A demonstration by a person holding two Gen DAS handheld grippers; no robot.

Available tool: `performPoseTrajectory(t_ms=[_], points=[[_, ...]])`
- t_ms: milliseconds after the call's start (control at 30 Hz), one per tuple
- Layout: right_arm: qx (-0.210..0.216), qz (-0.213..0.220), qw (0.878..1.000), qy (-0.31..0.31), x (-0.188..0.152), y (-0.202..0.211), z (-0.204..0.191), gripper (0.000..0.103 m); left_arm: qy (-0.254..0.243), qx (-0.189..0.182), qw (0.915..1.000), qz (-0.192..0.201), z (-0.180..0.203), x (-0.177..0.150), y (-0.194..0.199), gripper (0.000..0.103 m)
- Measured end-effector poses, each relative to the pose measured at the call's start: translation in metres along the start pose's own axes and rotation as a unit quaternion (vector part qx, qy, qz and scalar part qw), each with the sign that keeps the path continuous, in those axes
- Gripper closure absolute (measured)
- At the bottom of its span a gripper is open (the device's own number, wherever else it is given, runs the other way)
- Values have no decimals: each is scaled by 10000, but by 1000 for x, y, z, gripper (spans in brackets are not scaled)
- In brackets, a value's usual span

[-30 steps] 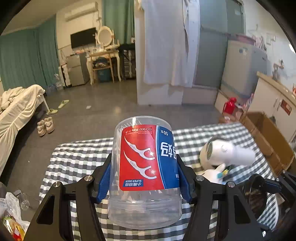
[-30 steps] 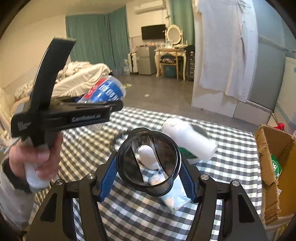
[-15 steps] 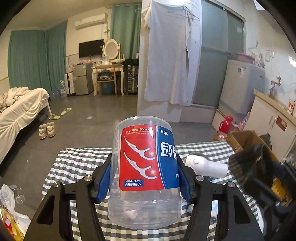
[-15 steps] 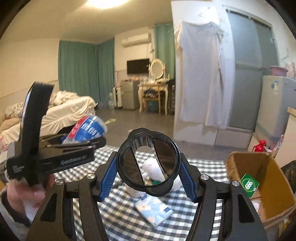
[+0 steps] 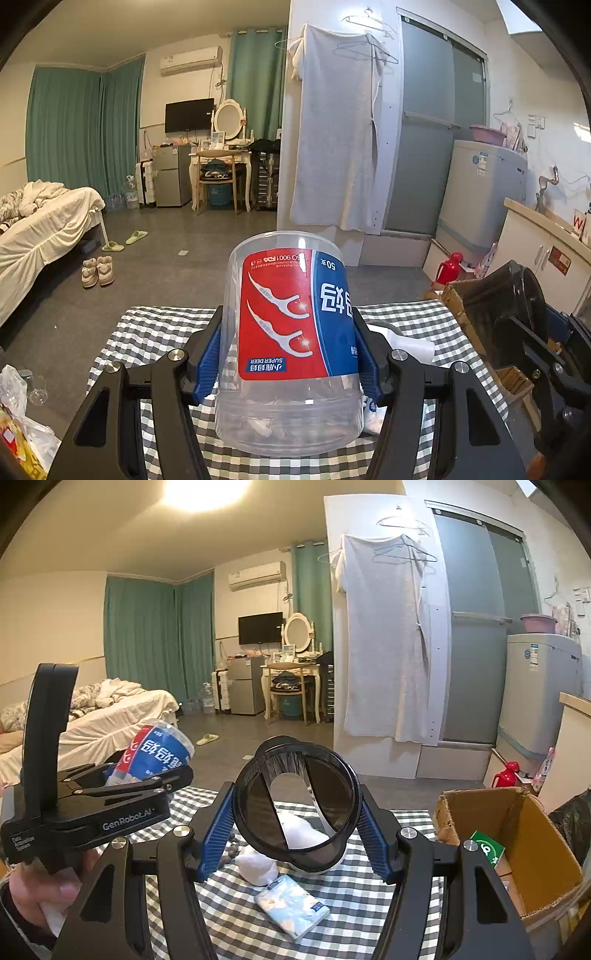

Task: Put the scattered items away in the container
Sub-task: 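Carry the floss container and black round object with both grippers to the cardboard box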

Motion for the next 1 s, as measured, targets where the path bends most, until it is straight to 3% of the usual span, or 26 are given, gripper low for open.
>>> performPoseTrajectory(t_ms=[467,1000], points=[[-449,-161,9988,-117,0,12,37,41,-96,-143,9998,120,28,10,11,40],[-1284,-486,9899,-366,-12,44,111,41,-459,-699,9965,-50,108,2,5,40]])
Point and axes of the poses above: each gripper's, at about its wrist camera, not at the fingertips, and y roughly against the way its jaws point, z to its right, x to its top, the point moved 8 cm from there along -y, roughly the way its jaws point, and after that the axes turned 14 degrees about y, right-handed, at the moved point
